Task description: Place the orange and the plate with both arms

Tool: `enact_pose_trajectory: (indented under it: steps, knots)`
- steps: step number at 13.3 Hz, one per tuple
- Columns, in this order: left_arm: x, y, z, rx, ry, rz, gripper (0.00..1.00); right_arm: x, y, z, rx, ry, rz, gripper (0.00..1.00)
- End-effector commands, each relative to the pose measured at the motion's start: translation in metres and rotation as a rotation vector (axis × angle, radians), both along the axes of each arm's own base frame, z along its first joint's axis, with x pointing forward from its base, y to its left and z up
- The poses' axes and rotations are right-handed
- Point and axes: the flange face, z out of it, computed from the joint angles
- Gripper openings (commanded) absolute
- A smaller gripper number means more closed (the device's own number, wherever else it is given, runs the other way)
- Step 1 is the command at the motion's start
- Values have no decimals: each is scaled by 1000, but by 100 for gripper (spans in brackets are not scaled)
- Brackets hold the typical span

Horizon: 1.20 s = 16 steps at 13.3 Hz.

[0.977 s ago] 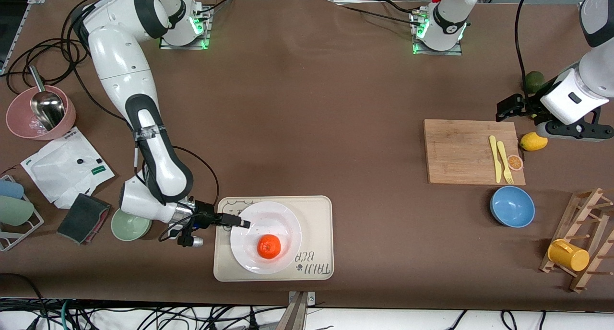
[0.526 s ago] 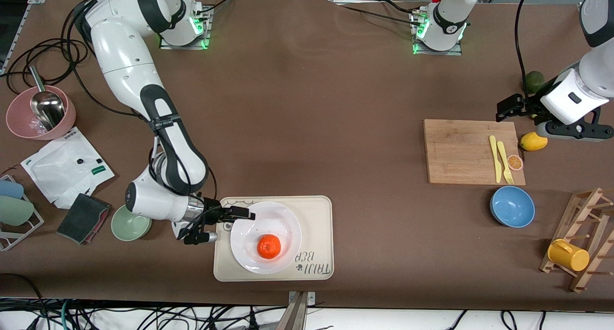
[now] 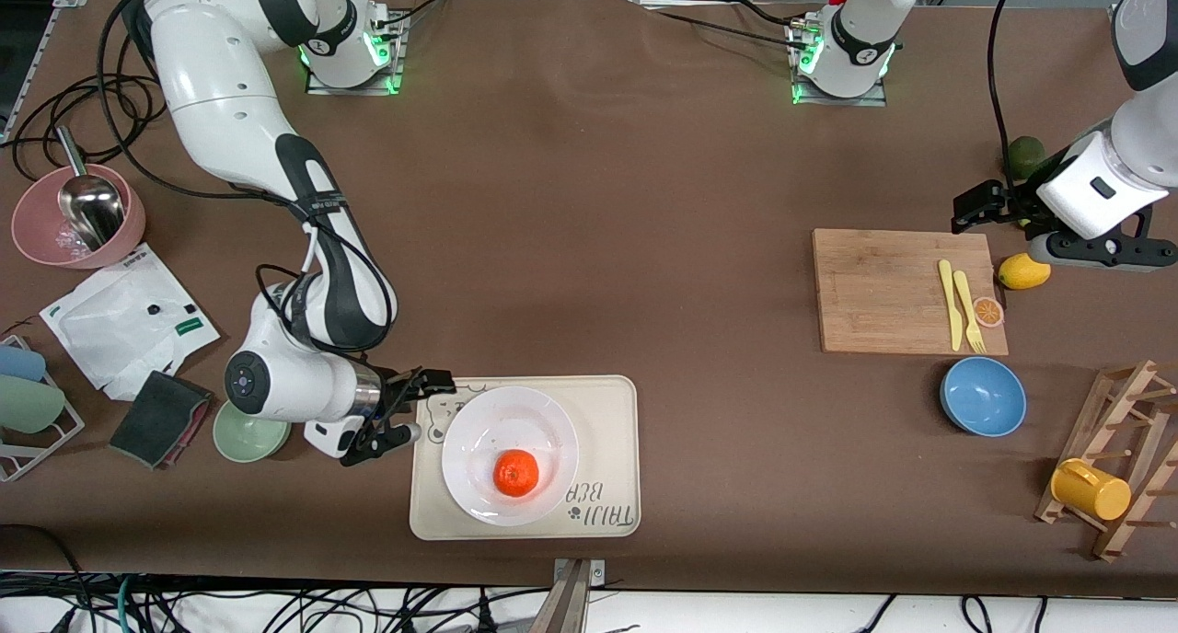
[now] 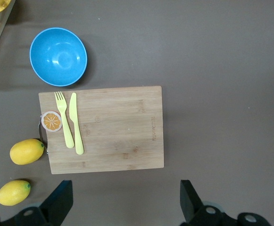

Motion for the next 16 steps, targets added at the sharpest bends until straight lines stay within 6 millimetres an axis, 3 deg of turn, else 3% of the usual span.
enact_pose_trajectory:
  steps: [1,4,10,13,16]
  knots:
    - [3,1,22,-17,-32,-10,100,-6,-25,33,-118,48,36,100]
    - [12,-2,44,-18,-72,-16,100,-13,-52,62,-207,59,42,100]
    - [19,-1,56,32,-41,-25,100,-30,-72,137,-313,99,7,100]
    - [18,6,57,33,-41,-16,100,-49,-68,184,-355,124,-91,100]
    - [18,5,58,33,-42,-13,100,-88,-79,223,-350,118,-165,100]
